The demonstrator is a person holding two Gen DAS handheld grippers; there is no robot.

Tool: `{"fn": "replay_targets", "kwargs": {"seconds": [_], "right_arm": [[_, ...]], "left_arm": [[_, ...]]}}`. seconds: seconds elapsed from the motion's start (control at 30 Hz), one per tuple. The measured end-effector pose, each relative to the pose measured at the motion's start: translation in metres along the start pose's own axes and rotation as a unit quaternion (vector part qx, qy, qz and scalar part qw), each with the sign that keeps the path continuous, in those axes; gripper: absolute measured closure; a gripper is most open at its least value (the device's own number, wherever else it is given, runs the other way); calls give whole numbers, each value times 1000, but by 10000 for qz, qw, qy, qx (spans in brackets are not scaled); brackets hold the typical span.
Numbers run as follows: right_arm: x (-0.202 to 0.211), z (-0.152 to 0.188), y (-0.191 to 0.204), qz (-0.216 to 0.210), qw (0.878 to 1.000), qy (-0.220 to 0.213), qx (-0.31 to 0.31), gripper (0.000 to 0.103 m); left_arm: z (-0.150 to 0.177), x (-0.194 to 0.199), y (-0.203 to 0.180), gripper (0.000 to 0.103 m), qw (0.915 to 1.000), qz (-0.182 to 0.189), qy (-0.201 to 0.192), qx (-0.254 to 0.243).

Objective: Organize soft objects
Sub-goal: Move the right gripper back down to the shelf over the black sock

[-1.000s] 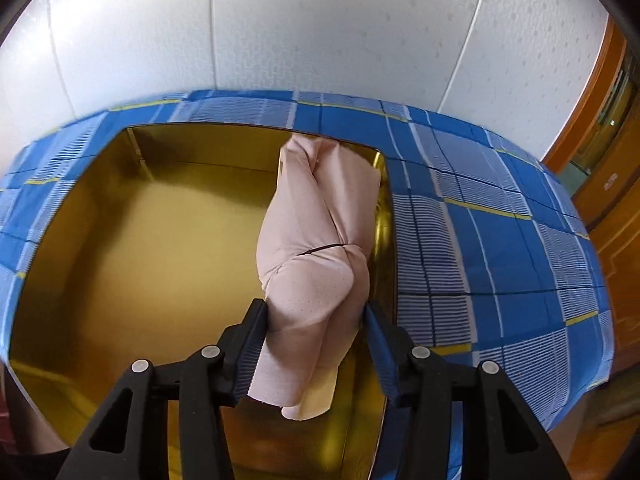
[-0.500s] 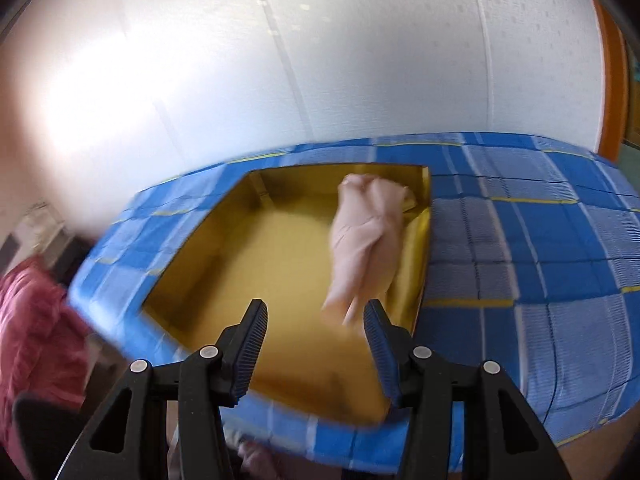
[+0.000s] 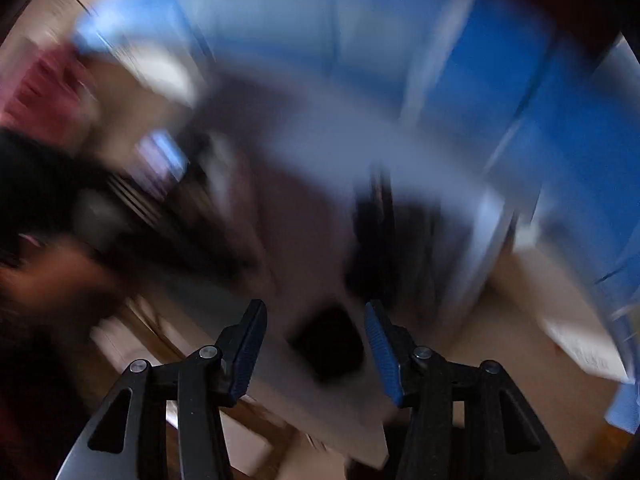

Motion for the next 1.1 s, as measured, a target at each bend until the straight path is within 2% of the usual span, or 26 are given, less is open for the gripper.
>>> {"fn": "replay_targets", "kwargs": {"seconds": [0.07,0.1,0.13,0.2,0.33,0.47,0.53,0.6,0.67,0.9,0.97,1.1], "right_arm": [[-37,3,-3,102,9984,532,-171,49],[-53,3,-3,75,9967,766,-264,41],[-62,4,-1,60,9958,858,-306,33],[-78,4,1,176,9938,1028,-380,27],[-98,7,2,167,9895,1308,-599,27],[-118,11,2,657,9860,1464,-462,27],[-124,10,5,515,9851,1516,-626,28],[-128,10,5,375,9844,1532,-784,35],[-129,13,0,369,9840,1506,-880,37],[-123,7,-10,474,9827,1317,-1216,44],[-123,6,-13,457,9822,1293,-1284,45],[-125,7,-12,431,9811,1303,-1363,45]], "left_arm": [[0,0,1,13,10000,37,-12,15],[0,1,2,12,10000,64,-20,27],[0,1,3,12,9999,94,-31,52],[-1,2,6,11,9999,130,-38,80],[1,2,12,9,9997,191,-58,111],[-1,1,15,7,9995,259,-89,159],[-3,-2,14,7,9994,293,-90,174],[-4,-3,14,8,9994,302,-89,134],[-6,-2,13,24,9993,338,-149,74],[-7,10,7,51,9977,620,-280,13],[-7,15,6,64,9970,707,-324,12],[-3,22,6,68,9965,745,-366,-52]]}}
Point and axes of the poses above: each gripper's, at about its wrist camera, not at the fingertips, and x roughly against the way its jaws point, y to its left, z to its underside, the point moved 3 cm from there along -x, roughly the way its jaws point, and after that the axes turned 10 degrees about -x, right-handed, at the moved point
